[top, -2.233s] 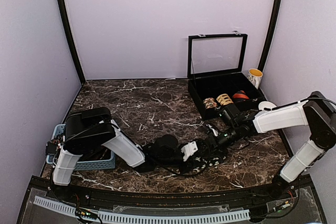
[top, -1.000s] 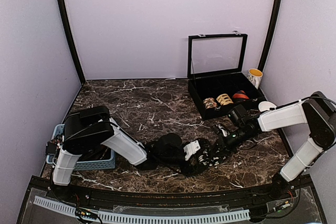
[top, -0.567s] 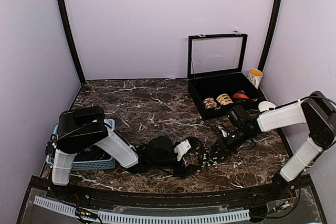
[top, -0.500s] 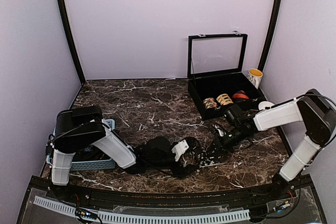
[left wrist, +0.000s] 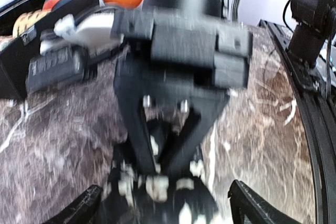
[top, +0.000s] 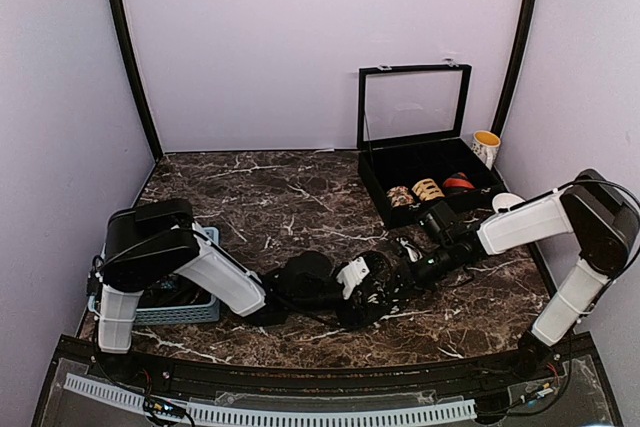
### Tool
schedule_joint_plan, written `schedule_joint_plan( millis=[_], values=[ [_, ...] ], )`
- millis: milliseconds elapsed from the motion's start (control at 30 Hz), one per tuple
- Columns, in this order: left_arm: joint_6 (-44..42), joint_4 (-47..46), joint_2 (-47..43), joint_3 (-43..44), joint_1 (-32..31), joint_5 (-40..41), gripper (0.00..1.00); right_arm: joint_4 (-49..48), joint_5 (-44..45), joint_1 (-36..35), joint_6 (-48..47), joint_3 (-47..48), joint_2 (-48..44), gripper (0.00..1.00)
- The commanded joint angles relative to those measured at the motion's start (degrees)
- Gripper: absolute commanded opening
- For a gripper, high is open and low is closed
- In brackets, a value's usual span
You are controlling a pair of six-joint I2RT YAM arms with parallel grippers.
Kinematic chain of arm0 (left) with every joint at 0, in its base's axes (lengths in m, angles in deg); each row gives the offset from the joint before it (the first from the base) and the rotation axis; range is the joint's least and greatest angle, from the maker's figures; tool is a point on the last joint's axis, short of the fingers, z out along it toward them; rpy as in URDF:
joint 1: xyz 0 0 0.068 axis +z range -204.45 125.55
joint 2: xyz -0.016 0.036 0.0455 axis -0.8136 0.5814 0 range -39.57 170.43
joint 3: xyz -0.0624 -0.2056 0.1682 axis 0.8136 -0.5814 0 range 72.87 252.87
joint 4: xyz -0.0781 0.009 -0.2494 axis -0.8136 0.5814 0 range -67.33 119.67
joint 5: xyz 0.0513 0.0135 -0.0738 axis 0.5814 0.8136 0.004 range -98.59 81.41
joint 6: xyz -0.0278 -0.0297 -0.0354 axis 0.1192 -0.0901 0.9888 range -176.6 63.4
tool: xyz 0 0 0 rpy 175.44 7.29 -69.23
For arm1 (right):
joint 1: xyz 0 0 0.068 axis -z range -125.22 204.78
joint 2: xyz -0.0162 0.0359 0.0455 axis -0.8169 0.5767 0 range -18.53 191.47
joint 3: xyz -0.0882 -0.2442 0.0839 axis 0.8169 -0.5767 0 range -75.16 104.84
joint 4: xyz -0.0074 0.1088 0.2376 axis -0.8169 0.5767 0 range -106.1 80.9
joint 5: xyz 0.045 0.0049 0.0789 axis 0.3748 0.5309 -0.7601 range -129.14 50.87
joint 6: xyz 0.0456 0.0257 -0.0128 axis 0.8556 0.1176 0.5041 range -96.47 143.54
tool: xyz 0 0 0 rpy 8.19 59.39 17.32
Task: Roll the ties
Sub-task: Roll the tie at the center of the board.
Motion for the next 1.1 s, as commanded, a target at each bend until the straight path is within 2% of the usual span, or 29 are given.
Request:
schedule_joint_plan(
  millis=[0,167,300,533,600,800,1000,1067],
  values=[
    [-0.08,0.29,2.65,3.17,-0.19,-1.98,0.80,7.78,11.53,-0.55,-0.51,-4.47,3.14,0.00],
    [-2.02,4.15,4.50,3.86,-0.19,-4.78,0.59,8.29,11.27,1.06,-0.81,-4.73,1.53,0.00],
    [-4.29,6.75,4.10,1.51,-0.60,-5.38,0.54,8.91,9.18,2.16,-1.53,-3.95,-0.73,0.01],
    [-8.50,13.87,4.81,2.47,-1.90,-2.90,0.49,9.62,2.59,2.33,-0.06,-0.90,-9.27,0.42],
    [-8.74,14.99,5.10,2.82,-2.03,-1.95,0.48,9.20,0.43,2.30,1.18,-0.53,-11.17,0.47],
    [-9.17,17.09,5.70,3.85,-2.10,-1.45,0.48,7.00,-3.78,1.25,4.74,-1.29,-12.94,0.51],
    [-8.81,17.14,5.93,4.21,-2.12,-1.48,0.48,7.16,-2.98,0.20,2.83,-1.79,-8.31,0.50],
    [-8.33,16.86,5.84,4.14,-2.12,-1.85,0.48,6.38,-2.84,0.11,1.93,-1.83,-6.25,0.48]
  ],
)
